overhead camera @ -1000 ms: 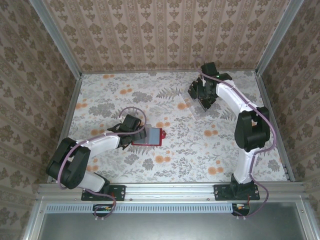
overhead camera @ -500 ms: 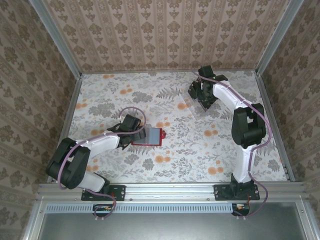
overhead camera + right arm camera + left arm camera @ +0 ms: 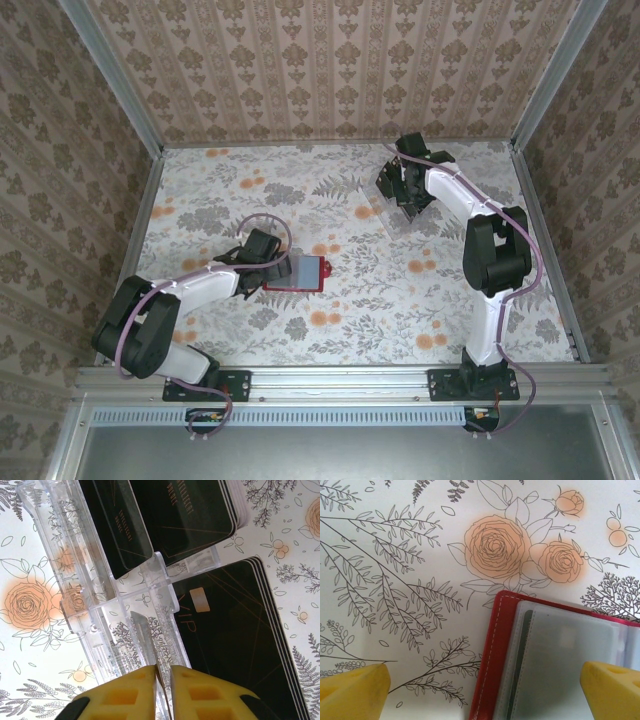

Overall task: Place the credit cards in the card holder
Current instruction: Pick up the credit card from the storage box.

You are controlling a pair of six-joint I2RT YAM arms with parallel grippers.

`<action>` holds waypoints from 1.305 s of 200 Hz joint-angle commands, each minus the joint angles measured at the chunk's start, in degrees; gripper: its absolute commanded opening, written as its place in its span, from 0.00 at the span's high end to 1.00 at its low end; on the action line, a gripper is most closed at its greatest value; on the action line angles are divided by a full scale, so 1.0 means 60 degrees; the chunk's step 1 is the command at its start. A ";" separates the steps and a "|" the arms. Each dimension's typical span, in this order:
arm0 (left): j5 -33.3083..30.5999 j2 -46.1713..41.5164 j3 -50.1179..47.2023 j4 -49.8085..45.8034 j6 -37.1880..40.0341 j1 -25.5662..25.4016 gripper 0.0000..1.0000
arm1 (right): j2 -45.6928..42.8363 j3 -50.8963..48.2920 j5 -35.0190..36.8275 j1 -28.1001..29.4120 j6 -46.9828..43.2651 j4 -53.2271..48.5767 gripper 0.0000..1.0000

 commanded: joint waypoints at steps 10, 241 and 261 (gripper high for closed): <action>0.0007 -0.0295 -0.0011 -0.0223 0.0207 0.0115 0.00 | -0.0158 0.0179 -0.0122 0.0037 -0.0242 -0.0295 0.89; 0.0435 -0.1510 -0.0039 -0.0945 0.0437 0.0691 0.00 | -0.3086 -0.1316 -0.2008 0.2640 0.2100 0.1439 1.00; 0.0528 -0.1605 -0.0072 -0.0969 0.0457 0.0753 0.00 | -0.2857 -0.1850 -0.2063 0.3680 0.3037 0.2379 1.00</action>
